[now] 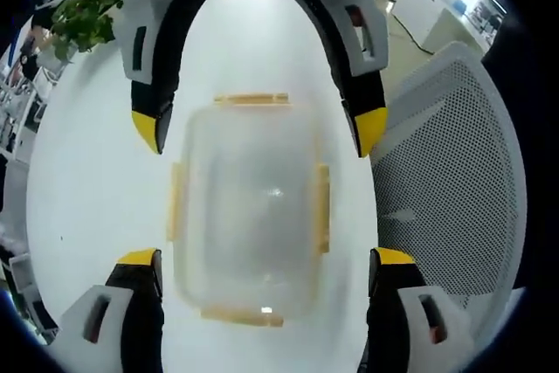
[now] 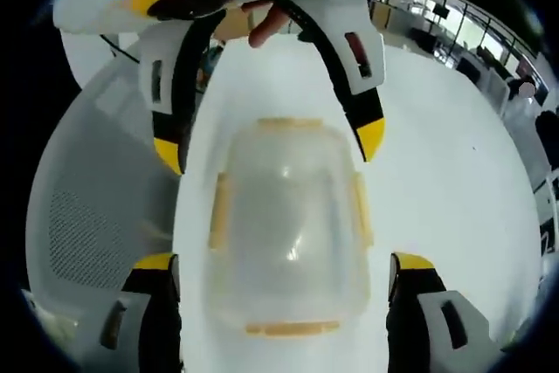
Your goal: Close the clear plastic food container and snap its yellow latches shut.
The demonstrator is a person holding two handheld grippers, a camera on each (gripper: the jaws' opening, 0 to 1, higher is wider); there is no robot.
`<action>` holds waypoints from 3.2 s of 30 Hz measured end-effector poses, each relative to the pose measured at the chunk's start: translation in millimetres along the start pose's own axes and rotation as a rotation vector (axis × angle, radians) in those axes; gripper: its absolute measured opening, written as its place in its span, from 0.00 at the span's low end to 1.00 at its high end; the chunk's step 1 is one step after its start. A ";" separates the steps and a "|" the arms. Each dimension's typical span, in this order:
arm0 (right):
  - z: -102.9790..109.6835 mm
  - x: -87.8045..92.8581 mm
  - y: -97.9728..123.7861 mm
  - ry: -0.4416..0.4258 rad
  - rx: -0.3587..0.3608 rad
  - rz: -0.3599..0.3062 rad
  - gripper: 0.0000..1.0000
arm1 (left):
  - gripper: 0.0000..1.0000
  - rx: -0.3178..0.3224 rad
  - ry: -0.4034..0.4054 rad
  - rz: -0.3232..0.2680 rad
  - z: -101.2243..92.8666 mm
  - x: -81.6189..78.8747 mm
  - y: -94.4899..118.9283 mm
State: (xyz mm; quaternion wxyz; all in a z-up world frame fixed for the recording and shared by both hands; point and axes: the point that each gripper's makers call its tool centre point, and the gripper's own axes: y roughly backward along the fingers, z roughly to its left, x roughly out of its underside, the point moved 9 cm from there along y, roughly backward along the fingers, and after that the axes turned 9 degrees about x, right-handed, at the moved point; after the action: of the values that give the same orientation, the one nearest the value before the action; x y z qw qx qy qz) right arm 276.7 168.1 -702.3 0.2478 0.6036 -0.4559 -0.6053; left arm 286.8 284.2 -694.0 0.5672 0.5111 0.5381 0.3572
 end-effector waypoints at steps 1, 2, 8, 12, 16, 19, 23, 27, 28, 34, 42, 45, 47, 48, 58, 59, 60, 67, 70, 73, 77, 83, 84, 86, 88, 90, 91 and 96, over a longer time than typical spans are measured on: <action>0.0 0.2 0.2 0.003 0.004 0.004 1.00 | 0.99 0.003 0.003 0.005 0.4 1.2 -0.5; -0.7 1.0 -0.2 0.005 0.011 0.010 1.00 | 0.99 0.005 0.006 0.009 1.5 2.5 -1.2; 1.2 2.6 -1.1 0.009 0.016 0.022 1.00 | 0.99 0.016 -0.002 0.014 2.2 4.8 -3.2; 3.8 4.8 -4.2 0.036 0.016 0.047 0.99 | 0.99 0.029 0.000 0.020 4.1 7.2 -7.0; 4.2 4.7 -5.7 0.030 0.016 0.054 0.98 | 0.98 0.034 -0.001 0.028 6.1 10.1 -9.2; 5.9 4.2 -8.4 0.047 0.021 0.070 0.97 | 0.98 0.038 0.007 0.031 6.2 12.9 -11.6; 5.1 3.1 -9.8 0.051 0.024 0.071 0.95 | 0.97 0.035 -0.004 0.048 5.9 14.8 -13.5; 4.0 2.8 -12.4 0.058 0.026 0.086 0.92 | 0.97 0.034 0.002 0.050 7.7 14.0 -14.6; 3.8 2.5 -12.8 0.051 0.025 0.088 0.92 | 0.97 0.034 -0.001 0.053 8.0 14.2 -15.3; 3.4 6.0 -17.0 0.063 0.029 0.103 0.85 | 0.95 0.021 -0.004 0.069 8.8 14.8 -19.5; 1.3 7.1 -18.8 0.062 0.009 0.101 0.85 | 0.86 -0.050 0.010 0.116 10.6 11.5 -25.3; 0.4 5.7 -20.2 0.080 0.002 0.126 0.84 | 0.85 -0.054 0.025 0.109 9.7 11.9 -24.9; 0.6 5.4 -20.7 0.081 -0.001 0.134 0.84 | 0.85 -0.048 0.025 0.095 12.1 14.8 -24.3; 0.8 5.8 -21.2 0.085 0.000 0.136 0.84 | 0.85 -0.045 0.023 0.086 13.4 16.0 -24.4; 0.9 5.9 -20.6 0.082 0.003 0.129 0.84 | 0.84 -0.056 0.026 0.079 11.2 15.7 -25.4; 0.9 5.8 -20.8 0.082 0.005 0.129 0.84 | 0.84 -0.057 0.027 0.082 10.4 15.1 -25.5; 0.9 6.1 -20.9 0.082 0.005 0.128 0.84 | 0.84 -0.057 0.027 0.085 10.9 15.1 -25.5; 1.1 7.9 -19.2 0.075 0.007 0.090 0.84 | 0.84 -0.061 0.028 0.061 9.2 17.2 -24.5; 1.6 6.4 -20.5 0.085 0.001 0.084 0.84 | 0.84 -0.062 0.040 0.063 7.3 17.1 -24.8; 1.8 3.5 -22.2 0.101 -0.004 0.111 0.84 | 0.84 -0.064 0.051 0.078 5.9 16.7 -25.2; 1.0 3.7 -22.4 0.105 -0.006 0.117 0.84 | 0.84 -0.065 0.057 0.069 5.3 18.1 -24.4; 1.1 1.1 -22.9 0.106 -0.003 0.116 0.84 | 0.85 -0.065 0.057 0.058 5.1 20.4 -23.1; 1.0 0.7 -23.1 0.106 -0.003 0.117 0.84 | 0.85 -0.065 0.057 0.059 5.2 20.7 -23.1; 1.1 -1.0 -24.4 0.108 -0.004 0.118 0.84 | 0.85 -0.064 0.059 0.066 5.1 21.7 -22.7; 1.4 -2.4 -24.9 0.109 -0.004 0.120 0.84 | 0.85 -0.065 0.062 0.072 4.8 22.7 -22.3; 1.5 -3.2 -25.2 0.109 -0.002 0.119 0.85 | 0.85 -0.066 0.064 0.069 4.8 24.1 -22.1; 1.5 -3.8 -25.5 0.109 -0.002 0.118 0.85 | 0.85 -0.066 0.065 0.069 4.7 24.5 -21.9; 2.1 -7.2 -27.6 0.113 -0.001 0.120 0.85 | 0.85 -0.066 0.069 0.070 4.4 27.5 -21.4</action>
State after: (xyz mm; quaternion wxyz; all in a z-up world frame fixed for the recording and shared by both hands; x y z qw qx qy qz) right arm 282.7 187.4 -722.5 0.3092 0.6082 -0.4762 -0.5547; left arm 292.6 304.8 -721.9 0.5519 0.4980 0.5271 0.4119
